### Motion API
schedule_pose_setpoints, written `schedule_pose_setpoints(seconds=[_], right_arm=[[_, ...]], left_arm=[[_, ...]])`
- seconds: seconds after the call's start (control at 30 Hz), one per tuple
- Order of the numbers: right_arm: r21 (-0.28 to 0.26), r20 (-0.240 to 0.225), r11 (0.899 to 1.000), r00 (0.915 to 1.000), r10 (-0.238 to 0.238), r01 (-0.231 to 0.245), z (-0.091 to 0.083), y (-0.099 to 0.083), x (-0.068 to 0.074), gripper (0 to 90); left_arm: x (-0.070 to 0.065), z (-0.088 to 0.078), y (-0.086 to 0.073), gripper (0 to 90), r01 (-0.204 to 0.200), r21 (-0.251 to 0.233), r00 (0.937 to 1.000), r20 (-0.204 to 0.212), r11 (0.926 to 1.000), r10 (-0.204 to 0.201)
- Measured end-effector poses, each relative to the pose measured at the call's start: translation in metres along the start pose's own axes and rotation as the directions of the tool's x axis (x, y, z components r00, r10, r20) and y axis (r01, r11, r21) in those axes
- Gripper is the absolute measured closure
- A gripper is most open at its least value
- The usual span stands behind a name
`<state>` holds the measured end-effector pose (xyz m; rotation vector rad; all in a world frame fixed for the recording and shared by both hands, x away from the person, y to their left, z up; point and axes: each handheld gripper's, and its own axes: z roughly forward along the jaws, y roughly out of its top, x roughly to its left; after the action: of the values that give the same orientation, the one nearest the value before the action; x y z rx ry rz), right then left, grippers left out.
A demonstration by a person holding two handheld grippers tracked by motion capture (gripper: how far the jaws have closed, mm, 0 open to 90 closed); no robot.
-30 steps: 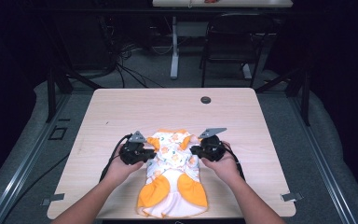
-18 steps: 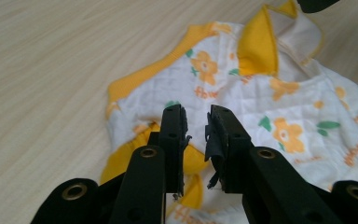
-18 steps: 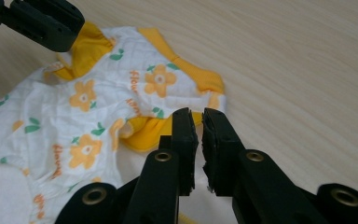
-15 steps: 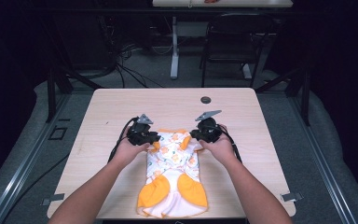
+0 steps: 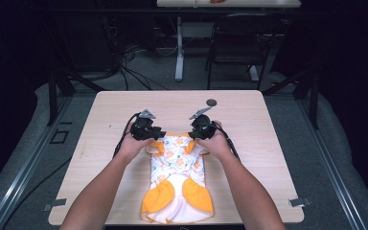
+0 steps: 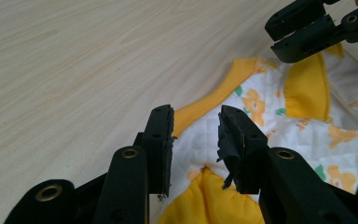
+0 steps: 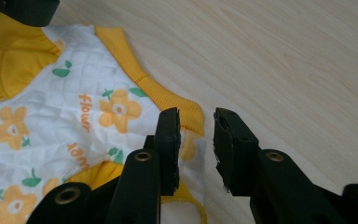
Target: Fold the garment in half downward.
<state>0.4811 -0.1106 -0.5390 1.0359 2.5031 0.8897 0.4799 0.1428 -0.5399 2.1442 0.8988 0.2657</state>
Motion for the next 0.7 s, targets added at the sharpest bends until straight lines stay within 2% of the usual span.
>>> schedule_pose_setpoints(seconds=[0.13, 0.2, 0.27, 0.37, 0.43, 0.53, 0.6, 0.67, 0.7], right_arm=[[0.009, -0.003, 1.000, 0.9999, 0.015, -0.015, 0.006, -0.001, -0.002, 70.1], [0.033, -0.016, 0.999, 0.9997, 0.016, -0.015, 0.011, -0.004, -0.004, 69.2], [0.034, -0.026, 0.999, 0.9994, 0.021, -0.020, 0.012, -0.005, -0.004, 69.0], [0.046, -0.032, 0.999, 0.9993, 0.018, -0.017, 0.014, -0.006, -0.004, 69.0], [0.031, -0.041, 0.999, 0.9987, 0.031, -0.030, 0.016, -0.007, -0.004, 68.5], [0.064, -0.052, 0.998, 0.9983, 0.025, -0.021, 0.016, -0.009, -0.006, 66.8], [0.083, -0.062, 0.996, 0.9973, 0.039, -0.034, 0.017, -0.012, -0.008, 64.5], [0.085, -0.064, 0.996, 0.9970, 0.043, -0.038, 0.018, -0.014, -0.008, 63.4], [0.097, -0.063, 0.995, 0.9977, 0.025, -0.019, 0.018, -0.014, -0.009, 62.3]], left_arm=[[0.004, 0.005, -0.002, 62.9, 0.004, 0.026, 0.9998, -0.020, 0.9996, -0.004], [0.007, 0.008, -0.005, 62.5, 0.016, 0.043, 0.9993, -0.035, 0.9990, -0.015], [0.008, 0.009, -0.005, 62.3, 0.016, 0.053, 0.9990, -0.042, 0.9985, -0.013], [0.009, 0.013, -0.007, 61.2, 0.026, 0.069, 0.9992, -0.032, 0.9972, -0.024], [0.009, 0.015, -0.008, 60.6, 0.023, 0.087, 0.9992, -0.034, 0.9959, -0.020], [0.007, 0.018, -0.009, 60.0, 0.023, 0.097, 0.9994, -0.029, 0.9951, -0.020], [0.006, 0.020, -0.010, 59.2, 0.011, 0.119, 0.9993, -0.036, 0.9928, -0.006], [0.006, 0.020, -0.010, 58.7, 0.015, 0.122, 0.9994, -0.032, 0.9924, -0.011], [0.006, 0.021, -0.010, 58.0, 0.017, 0.127, 0.9993, -0.035, 0.9917, -0.013]])
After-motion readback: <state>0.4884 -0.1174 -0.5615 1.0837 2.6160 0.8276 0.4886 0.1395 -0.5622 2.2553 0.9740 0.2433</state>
